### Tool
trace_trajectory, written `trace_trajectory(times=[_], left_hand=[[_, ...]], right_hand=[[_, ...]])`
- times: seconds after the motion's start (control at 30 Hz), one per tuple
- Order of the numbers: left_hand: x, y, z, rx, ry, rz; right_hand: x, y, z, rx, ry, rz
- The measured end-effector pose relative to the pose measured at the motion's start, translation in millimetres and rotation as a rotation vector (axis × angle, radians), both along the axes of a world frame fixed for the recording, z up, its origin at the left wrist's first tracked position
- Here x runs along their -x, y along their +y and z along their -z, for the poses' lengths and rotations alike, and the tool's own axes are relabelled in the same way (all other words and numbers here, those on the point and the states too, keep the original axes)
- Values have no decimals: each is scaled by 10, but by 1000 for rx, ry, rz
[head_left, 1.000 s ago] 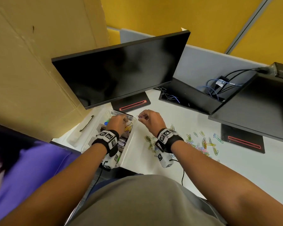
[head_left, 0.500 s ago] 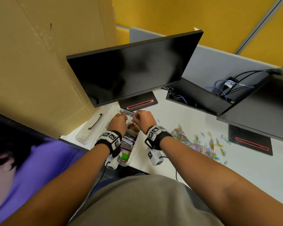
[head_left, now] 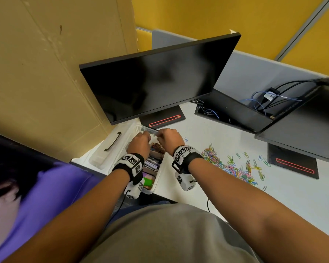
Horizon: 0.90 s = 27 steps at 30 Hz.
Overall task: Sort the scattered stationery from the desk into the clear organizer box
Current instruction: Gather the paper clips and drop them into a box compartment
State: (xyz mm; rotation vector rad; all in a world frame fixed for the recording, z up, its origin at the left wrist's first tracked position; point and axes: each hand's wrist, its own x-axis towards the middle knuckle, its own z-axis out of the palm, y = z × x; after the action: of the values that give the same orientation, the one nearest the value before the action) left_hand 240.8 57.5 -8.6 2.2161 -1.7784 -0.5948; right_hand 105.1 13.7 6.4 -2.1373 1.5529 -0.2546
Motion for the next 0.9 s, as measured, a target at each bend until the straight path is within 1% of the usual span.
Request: trace_trajectory(times=[0.17, 0.23, 0.3, 0.5, 0.57, 0.73, 0.8, 0.9], left_hand=[[108, -17, -71, 49, -108, 17], [189, -54, -119, 79, -123, 27], [292, -113, -156, 97, -111, 50], [806, -261, -229, 101, 24, 168], [999, -272, -231, 94, 43, 212], [1392, -288, -132, 16, -8, 319], [1515, -279, -44, -59, -39, 353], [1637, -253, 134, -219, -103, 397]], right_hand=[[175, -14, -53, 19, -294, 114], [267, -21, -61, 38, -348, 148], [374, -29, -61, 55, -360, 178], [852, -23, 43, 27, -280, 252], [1054, -8, 99, 7, -243, 267], [1604, 49, 230, -78, -152, 325], [1819, 72, 283, -113, -86, 323], [2106, 105, 383, -151, 28, 297]])
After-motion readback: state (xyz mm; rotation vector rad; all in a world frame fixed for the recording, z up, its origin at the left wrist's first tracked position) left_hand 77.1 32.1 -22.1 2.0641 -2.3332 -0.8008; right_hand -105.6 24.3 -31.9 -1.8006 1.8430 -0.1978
